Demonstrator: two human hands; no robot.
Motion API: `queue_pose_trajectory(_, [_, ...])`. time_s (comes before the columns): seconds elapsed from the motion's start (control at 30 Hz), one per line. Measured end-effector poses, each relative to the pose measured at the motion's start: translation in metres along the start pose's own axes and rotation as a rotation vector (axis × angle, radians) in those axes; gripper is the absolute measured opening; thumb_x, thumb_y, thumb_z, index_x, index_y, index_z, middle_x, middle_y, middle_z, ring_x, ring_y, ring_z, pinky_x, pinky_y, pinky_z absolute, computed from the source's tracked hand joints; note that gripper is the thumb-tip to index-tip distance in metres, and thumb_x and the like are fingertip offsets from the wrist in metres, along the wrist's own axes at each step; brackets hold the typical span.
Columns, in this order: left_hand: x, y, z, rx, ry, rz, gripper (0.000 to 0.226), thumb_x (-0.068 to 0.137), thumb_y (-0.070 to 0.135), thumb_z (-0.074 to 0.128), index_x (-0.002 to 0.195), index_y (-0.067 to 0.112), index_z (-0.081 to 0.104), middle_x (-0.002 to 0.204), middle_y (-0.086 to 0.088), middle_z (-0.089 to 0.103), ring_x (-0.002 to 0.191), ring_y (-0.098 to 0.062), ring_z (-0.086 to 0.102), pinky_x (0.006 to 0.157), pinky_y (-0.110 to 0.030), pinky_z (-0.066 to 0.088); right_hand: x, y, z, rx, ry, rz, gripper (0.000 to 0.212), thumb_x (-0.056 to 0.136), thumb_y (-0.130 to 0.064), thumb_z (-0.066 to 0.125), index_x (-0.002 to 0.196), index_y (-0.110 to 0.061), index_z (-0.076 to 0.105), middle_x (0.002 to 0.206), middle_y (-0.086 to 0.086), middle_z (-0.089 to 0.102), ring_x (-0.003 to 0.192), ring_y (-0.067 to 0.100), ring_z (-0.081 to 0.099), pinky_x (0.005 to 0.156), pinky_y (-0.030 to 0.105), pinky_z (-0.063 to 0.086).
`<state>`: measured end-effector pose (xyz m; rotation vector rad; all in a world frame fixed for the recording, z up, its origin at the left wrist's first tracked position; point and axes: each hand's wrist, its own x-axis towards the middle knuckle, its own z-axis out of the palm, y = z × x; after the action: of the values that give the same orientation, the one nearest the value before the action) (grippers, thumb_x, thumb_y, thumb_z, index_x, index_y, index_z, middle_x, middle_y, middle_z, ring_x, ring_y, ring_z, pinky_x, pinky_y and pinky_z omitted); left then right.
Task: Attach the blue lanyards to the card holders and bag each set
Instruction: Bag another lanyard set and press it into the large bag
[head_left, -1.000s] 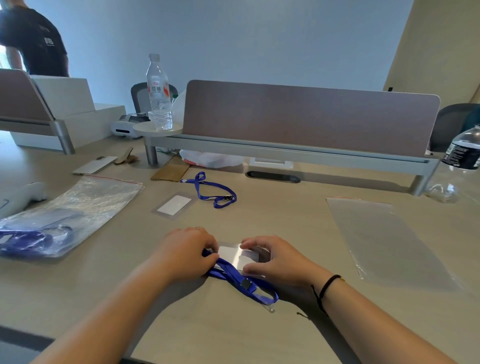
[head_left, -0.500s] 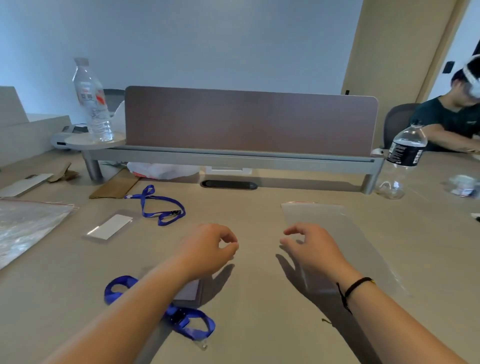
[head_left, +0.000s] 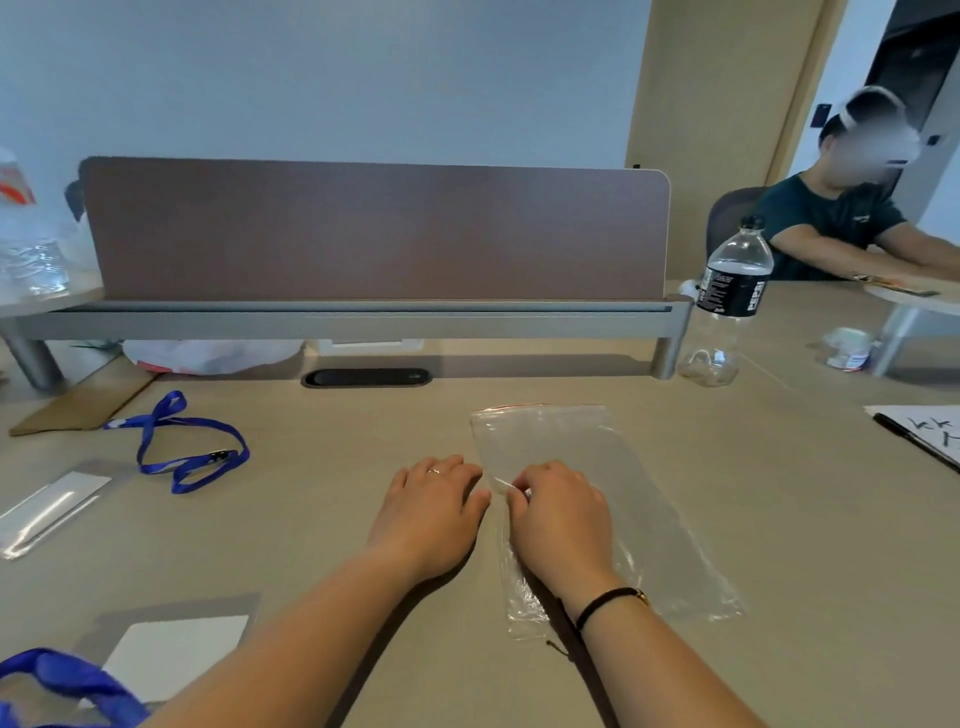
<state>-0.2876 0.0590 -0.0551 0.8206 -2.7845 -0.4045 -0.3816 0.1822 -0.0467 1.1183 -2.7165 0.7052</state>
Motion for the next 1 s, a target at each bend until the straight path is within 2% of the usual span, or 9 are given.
queue_pose_trajectory(0.17, [0.006,0.0,0.0,-0.027,0.034,-0.003,0.046,0.104,0.05,0.032,0.143,0.035,0.051,0.154,0.01,0.044,0.145,-0.017,0.033,0.121,-0.042,0.023,0.003,0.005,0.001,0.133,0.068,0.061,0.037,0.098,-0.03,0.046,0.063,-0.02,0.053,0.07,-0.004,0.058,0.068,0.022,0.055,0.062,0.032,0.038])
queue_pose_trajectory(0.27, [0.006,-0.002,0.0,-0.094,0.036,-0.003,0.048,0.1,0.058,0.029,0.122,0.037,0.065,0.136,0.012,0.06,0.134,-0.017,0.046,0.115,-0.043,0.033,0.003,0.003,-0.003,0.207,0.121,0.061,0.032,0.1,-0.03,0.046,0.074,-0.02,0.062,0.078,-0.005,0.062,0.073,0.02,0.057,0.064,0.033,0.044])
queue_pose_trajectory(0.33, [0.004,-0.001,-0.006,-0.295,0.054,0.0,0.049,0.094,0.068,0.028,0.09,0.039,0.067,0.098,0.016,0.069,0.108,-0.015,0.062,0.098,-0.042,0.047,0.001,-0.002,-0.008,0.301,0.14,0.033,0.021,0.1,-0.028,0.048,0.089,-0.022,0.065,0.087,-0.007,0.064,0.079,0.017,0.059,0.071,0.034,0.05])
queue_pose_trajectory(0.4, [0.001,0.001,-0.013,-0.559,0.032,-0.024,0.046,0.097,0.065,0.038,0.081,0.035,0.069,0.081,0.015,0.07,0.088,-0.007,0.067,0.086,-0.036,0.052,-0.003,-0.008,-0.013,0.403,0.13,-0.03,0.011,0.099,-0.027,0.052,0.097,-0.023,0.062,0.088,-0.009,0.065,0.08,0.012,0.06,0.068,0.028,0.049])
queue_pose_trajectory(0.47, [-0.002,0.006,-0.025,-0.802,-0.015,-0.099,0.042,0.098,0.057,0.049,0.089,0.024,0.074,0.091,0.007,0.076,0.091,-0.007,0.07,0.09,-0.035,0.054,-0.009,-0.015,-0.015,0.466,0.094,-0.124,0.003,0.096,-0.025,0.055,0.095,-0.025,0.058,0.086,-0.01,0.065,0.078,0.009,0.06,0.065,0.026,0.049])
queue_pose_trajectory(0.53, [-0.007,0.006,-0.037,-1.076,-0.021,-0.25,0.039,0.094,0.054,0.059,0.098,0.018,0.072,0.103,-0.01,0.077,0.1,-0.023,0.073,0.095,-0.044,0.056,-0.016,-0.022,-0.016,0.489,0.073,-0.218,0.003,0.092,-0.024,0.057,0.09,-0.025,0.055,0.081,-0.01,0.065,0.076,0.011,0.061,0.066,0.033,0.05])
queue_pose_trajectory(0.67, [-0.017,-0.008,-0.067,-1.577,-0.022,-0.52,0.043,0.091,0.057,0.062,0.114,0.021,0.055,0.113,-0.014,0.075,0.1,-0.035,0.074,0.09,-0.054,0.058,-0.034,-0.035,-0.019,0.522,0.001,-0.339,0.014,0.085,-0.017,0.058,0.086,-0.03,0.053,0.076,-0.01,0.063,0.072,0.013,0.059,0.065,0.036,0.05])
queue_pose_trajectory(0.9, [-0.052,-0.074,-0.114,-1.56,0.12,-0.722,0.028,0.089,0.002,0.068,0.117,0.005,0.066,0.113,-0.022,0.07,0.101,-0.032,0.073,0.094,-0.042,0.059,-0.055,-0.053,-0.019,0.48,-0.09,-0.475,0.028,0.079,-0.022,0.052,0.101,-0.039,0.055,0.085,-0.021,0.066,0.086,0.003,0.061,0.077,0.025,0.05])
queue_pose_trajectory(1.0, [-0.076,-0.101,-0.13,-1.499,0.04,-0.759,0.029,0.09,0.001,0.067,0.119,0.008,0.067,0.108,-0.024,0.073,0.095,-0.031,0.074,0.071,-0.032,0.064,-0.053,-0.064,-0.015,0.417,-0.064,-0.529,0.034,0.078,-0.015,0.053,0.102,-0.039,0.058,0.083,-0.023,0.063,0.084,0.001,0.059,0.073,0.018,0.047])
